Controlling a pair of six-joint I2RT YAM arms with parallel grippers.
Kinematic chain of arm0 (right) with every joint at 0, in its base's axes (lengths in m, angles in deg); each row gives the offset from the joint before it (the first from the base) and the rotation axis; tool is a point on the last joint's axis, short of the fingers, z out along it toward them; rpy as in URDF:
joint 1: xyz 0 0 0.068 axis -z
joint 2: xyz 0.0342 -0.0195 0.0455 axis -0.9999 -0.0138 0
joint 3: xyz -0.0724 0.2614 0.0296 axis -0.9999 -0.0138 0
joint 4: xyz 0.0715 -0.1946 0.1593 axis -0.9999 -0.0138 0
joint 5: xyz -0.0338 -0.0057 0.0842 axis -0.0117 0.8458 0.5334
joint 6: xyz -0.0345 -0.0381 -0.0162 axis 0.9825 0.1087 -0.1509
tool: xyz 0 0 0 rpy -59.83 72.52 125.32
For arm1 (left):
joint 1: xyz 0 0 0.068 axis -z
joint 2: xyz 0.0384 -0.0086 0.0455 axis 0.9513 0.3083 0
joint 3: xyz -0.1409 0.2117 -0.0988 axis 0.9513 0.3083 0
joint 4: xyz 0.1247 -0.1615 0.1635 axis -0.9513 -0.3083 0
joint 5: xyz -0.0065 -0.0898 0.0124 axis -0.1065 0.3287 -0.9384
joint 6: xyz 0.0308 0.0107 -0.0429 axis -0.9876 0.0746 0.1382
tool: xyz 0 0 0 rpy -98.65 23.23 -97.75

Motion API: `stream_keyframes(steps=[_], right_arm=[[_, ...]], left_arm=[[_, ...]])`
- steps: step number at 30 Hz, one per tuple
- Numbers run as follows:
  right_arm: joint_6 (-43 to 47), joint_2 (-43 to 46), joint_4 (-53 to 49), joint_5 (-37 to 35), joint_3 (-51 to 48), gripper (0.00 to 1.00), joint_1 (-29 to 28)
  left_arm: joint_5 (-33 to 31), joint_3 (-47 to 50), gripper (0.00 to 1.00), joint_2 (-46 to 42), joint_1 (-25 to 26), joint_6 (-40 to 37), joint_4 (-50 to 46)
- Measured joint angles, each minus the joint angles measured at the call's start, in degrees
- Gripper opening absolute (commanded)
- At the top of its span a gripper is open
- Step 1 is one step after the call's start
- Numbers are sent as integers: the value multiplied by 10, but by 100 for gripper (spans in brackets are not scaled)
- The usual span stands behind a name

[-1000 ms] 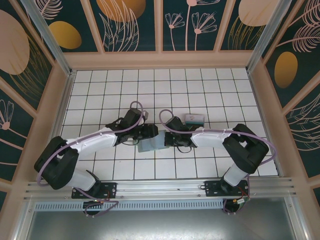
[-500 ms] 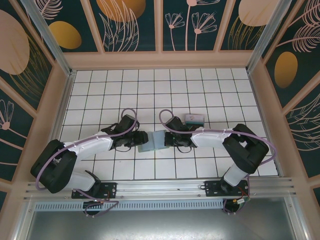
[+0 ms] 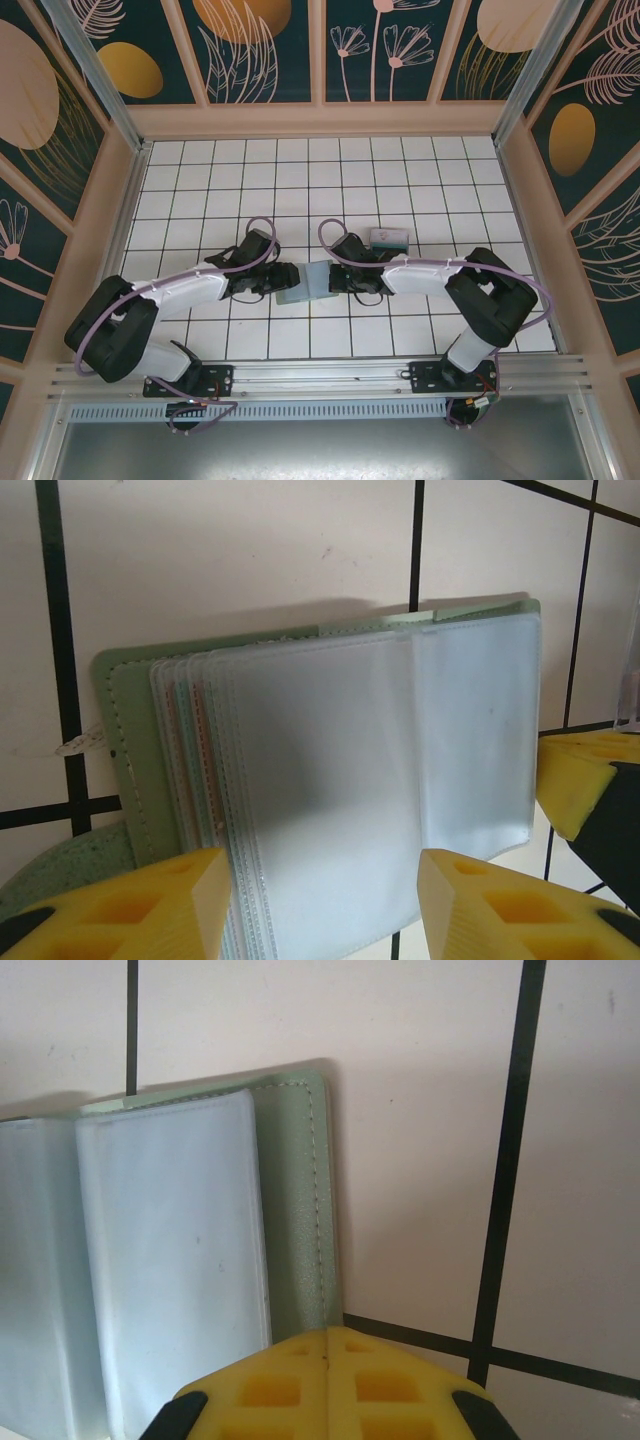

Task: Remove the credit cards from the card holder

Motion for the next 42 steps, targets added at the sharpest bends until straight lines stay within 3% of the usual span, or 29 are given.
stream_keyframes(steps=[26,42], right_arm=[[0,-1,0,0,0,0,0],[-2,-1,1,0,0,0,0]], left_arm=[[45,0,57,32,0,0,49],[61,-41,57,70,27,0,61]])
